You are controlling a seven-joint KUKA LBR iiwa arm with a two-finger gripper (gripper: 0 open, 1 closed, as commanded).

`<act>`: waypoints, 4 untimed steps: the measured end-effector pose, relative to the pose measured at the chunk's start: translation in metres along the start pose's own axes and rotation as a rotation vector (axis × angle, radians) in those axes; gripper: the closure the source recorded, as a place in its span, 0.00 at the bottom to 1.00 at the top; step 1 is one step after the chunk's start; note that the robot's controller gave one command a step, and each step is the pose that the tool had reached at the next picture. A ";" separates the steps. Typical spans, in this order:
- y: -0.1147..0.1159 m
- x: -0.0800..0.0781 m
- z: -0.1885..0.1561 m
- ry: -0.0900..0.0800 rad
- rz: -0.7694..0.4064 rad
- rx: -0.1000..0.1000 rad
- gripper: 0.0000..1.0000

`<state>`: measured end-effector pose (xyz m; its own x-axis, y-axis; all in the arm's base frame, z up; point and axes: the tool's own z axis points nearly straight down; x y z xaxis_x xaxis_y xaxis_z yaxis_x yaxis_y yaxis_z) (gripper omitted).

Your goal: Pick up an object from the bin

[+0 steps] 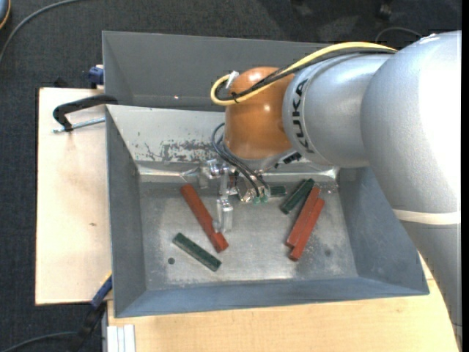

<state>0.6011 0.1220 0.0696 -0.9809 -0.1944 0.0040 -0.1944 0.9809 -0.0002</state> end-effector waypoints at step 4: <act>0.093 0.065 -0.004 -0.003 -0.243 -0.003 0.00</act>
Offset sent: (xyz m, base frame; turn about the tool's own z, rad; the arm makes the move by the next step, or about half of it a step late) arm -0.0145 0.0500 0.0004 0.0957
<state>0.5188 0.2007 0.0738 -0.9052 -0.4251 0.0005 -0.4251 0.9052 0.0033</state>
